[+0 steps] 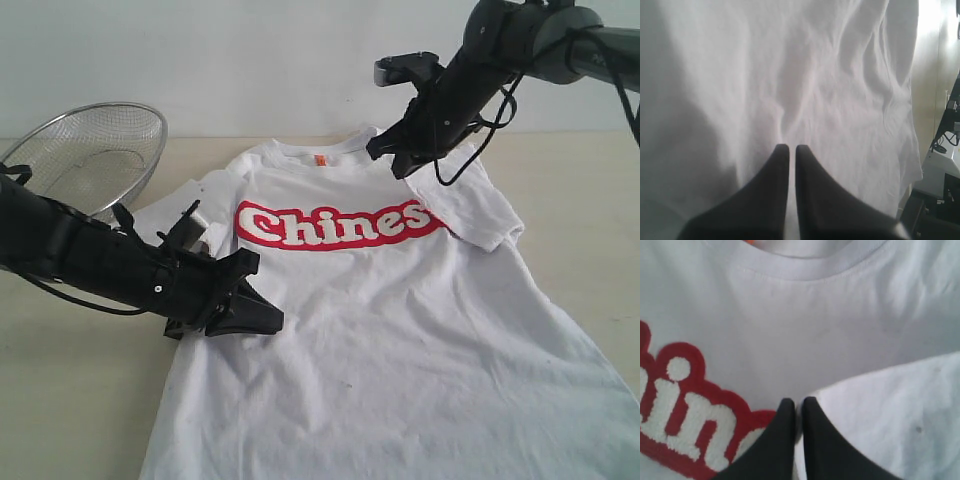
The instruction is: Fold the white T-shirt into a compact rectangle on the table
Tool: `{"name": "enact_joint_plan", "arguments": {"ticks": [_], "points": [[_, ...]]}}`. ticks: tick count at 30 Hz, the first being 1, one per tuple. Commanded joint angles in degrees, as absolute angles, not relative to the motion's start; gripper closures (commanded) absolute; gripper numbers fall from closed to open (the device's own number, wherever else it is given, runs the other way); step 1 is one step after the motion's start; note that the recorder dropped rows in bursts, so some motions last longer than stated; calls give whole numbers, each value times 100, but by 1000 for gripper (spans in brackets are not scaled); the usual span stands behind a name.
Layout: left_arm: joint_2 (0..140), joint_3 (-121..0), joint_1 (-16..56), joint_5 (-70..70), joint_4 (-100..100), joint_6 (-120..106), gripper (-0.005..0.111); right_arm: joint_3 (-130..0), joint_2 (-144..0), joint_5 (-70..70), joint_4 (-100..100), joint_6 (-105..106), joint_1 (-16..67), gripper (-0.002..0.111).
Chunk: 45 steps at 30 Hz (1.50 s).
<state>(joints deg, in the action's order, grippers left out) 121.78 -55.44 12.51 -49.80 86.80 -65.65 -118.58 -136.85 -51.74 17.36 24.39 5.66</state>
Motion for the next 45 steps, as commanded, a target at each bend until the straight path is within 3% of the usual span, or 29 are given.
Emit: {"name": "enact_joint_plan", "arguments": {"ticks": [1, 6, 8, 11, 14, 15, 18, 20, 22, 23, 34, 45], "points": [[12236, -5540, 1271, -4946, 8598, -6512, 102, -11895, -13646, -4882, 1720, 2286, 586, 108], [12236, -5540, 1271, -4946, 8598, -6512, 102, -11895, -13646, -4895, 1663, 2331, 586, 107], [12236, -5540, 1271, -4946, 8598, -6512, 102, -11895, -13646, -4929, 1663, 2358, 586, 99], [12236, -5540, 1271, -4946, 8598, -6512, 102, -11895, -13646, -4980, 1663, 2398, 586, 71], [12236, -5540, 1271, -4934, 8598, -6512, 102, -11976, -13633, -5114, 1663, 2333, 586, 33], [12236, -5540, 1271, -4934, 8610, -6539, 102, -12036, -13611, -5238, 1663, 2305, 586, 28], [12200, -5540, 1246, -4950, 8610, -6554, 102, -12257, -13490, -5738, 1528, 2202, 586, 39], [12101, -5540, 1222, -4964, 8610, -6649, 102, -12380, -13384, -6131, 1439, 2064, 586, 60], [11937, -5540, 1137, -4972, 8621, -6699, 102, -12420, -13317, -6484, 1439, 2104, 586, 96], [11834, -5540, 1102, -4972, 8621, -6699, 102, -12420, -13308, -6642, 1439, 2214, 586, 108], [10978, -5540, 348, -3548, 8114, -6318, 102, -12056, -13658, -6996, 1489, 2455, 586, 108], [10965, -5529, -693, -4583, 7512, -6504, 102, -11858, -13658, -6996, 1775, 2455, 586, 108]]}}
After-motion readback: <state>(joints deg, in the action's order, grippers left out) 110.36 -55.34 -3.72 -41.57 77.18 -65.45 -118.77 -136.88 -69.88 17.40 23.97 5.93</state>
